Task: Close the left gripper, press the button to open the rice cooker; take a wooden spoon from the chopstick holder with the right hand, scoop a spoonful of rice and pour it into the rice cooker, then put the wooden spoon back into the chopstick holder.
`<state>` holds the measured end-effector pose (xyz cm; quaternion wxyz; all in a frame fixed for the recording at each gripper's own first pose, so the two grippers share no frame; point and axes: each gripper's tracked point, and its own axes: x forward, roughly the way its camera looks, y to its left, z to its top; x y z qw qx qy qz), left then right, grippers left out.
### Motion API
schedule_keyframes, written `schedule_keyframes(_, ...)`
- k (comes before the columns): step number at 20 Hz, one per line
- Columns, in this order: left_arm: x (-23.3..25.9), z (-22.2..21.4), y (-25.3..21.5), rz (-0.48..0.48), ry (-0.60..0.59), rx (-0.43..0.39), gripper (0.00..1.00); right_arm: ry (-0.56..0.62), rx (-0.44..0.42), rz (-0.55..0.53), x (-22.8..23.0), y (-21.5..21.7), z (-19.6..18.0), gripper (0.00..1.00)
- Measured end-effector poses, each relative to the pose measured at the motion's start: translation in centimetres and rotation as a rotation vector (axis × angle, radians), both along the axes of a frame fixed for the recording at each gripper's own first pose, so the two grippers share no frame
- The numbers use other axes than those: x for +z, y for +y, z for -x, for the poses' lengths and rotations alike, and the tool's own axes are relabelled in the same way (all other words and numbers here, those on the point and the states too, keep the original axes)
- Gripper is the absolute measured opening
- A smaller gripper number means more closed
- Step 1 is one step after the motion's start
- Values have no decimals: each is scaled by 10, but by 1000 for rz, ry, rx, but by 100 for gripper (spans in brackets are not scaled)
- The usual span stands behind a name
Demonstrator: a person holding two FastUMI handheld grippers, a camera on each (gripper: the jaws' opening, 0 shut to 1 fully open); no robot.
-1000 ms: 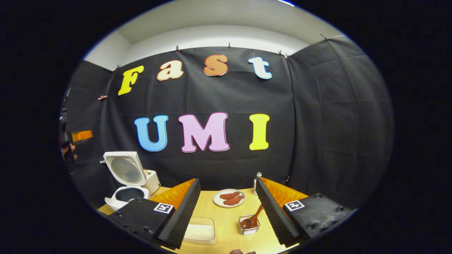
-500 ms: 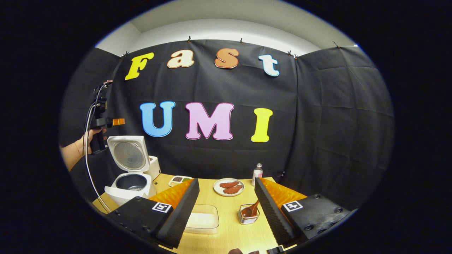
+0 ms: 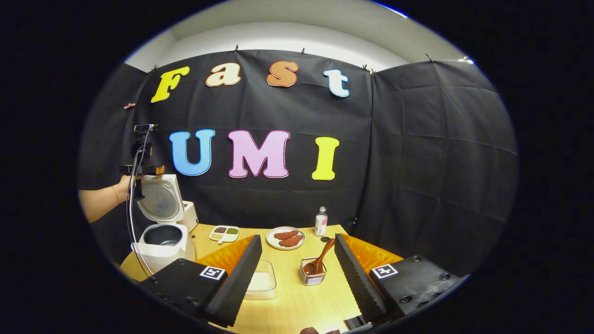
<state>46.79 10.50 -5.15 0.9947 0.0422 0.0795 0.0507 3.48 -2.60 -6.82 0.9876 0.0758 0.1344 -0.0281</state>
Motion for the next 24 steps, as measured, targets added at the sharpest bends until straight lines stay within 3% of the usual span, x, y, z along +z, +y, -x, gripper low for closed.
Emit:
schedule_keyframes(4,-13,7,1,80,36,23,97,9,3,-25,0,3,-6,98)
schedule_keyframes(11,-27,71,-18,93,70,7,98,-19,44,-63,4,9,-10,98)
schedule_keyframes(19,-77,156,-41,121,126,-4,98,13,62,-102,-14,-8,6,98)
schedule_keyframes(24,-107,179,-46,135,170,7,98,21,76,-109,-16,-14,16,98)
